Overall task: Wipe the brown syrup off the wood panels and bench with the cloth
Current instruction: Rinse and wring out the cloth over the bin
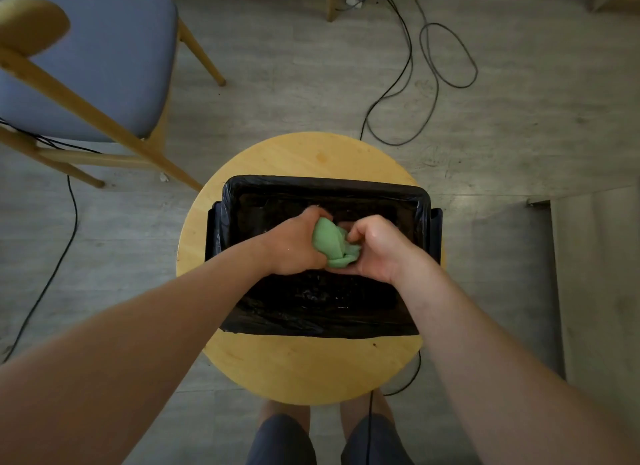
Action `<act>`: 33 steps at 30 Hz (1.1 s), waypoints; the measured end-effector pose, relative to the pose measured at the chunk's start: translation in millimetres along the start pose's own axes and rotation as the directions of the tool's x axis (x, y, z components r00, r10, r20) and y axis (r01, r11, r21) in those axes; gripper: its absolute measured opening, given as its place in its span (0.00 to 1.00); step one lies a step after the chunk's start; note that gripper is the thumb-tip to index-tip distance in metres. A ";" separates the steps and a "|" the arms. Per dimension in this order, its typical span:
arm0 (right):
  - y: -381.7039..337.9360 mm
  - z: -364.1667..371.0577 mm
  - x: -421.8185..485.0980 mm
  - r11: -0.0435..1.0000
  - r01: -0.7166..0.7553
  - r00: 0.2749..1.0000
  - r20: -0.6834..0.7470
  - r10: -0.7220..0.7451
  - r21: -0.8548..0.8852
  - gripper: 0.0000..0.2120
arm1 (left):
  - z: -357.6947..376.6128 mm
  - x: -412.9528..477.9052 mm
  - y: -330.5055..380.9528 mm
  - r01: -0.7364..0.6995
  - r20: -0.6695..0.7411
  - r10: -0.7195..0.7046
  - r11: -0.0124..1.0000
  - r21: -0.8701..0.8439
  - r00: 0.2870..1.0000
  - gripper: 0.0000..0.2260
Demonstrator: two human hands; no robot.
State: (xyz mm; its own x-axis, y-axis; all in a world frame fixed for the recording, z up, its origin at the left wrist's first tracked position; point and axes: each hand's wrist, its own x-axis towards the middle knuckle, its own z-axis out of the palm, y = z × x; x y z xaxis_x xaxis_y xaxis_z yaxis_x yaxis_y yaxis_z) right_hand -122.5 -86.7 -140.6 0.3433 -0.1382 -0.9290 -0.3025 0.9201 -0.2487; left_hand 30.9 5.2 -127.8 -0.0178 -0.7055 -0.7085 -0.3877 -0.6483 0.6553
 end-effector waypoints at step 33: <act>-15.7 19.6 4.0 0.340 0.098 0.992 0.118 0.038 -0.935 0.13 | 1.5 22.3 -12.5 -0.169 0.062 0.184 0.654 0.738 0.981 0.20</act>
State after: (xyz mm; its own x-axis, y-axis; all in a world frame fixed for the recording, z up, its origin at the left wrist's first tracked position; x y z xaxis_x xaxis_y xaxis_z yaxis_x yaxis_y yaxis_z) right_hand -98.9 -94.4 -135.1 0.4338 -0.0595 -0.8991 -0.9009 -0.0429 -0.4318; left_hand 34.0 -2.0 -152.2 -0.1463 -0.7934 -0.5909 -0.9302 -0.0930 0.3551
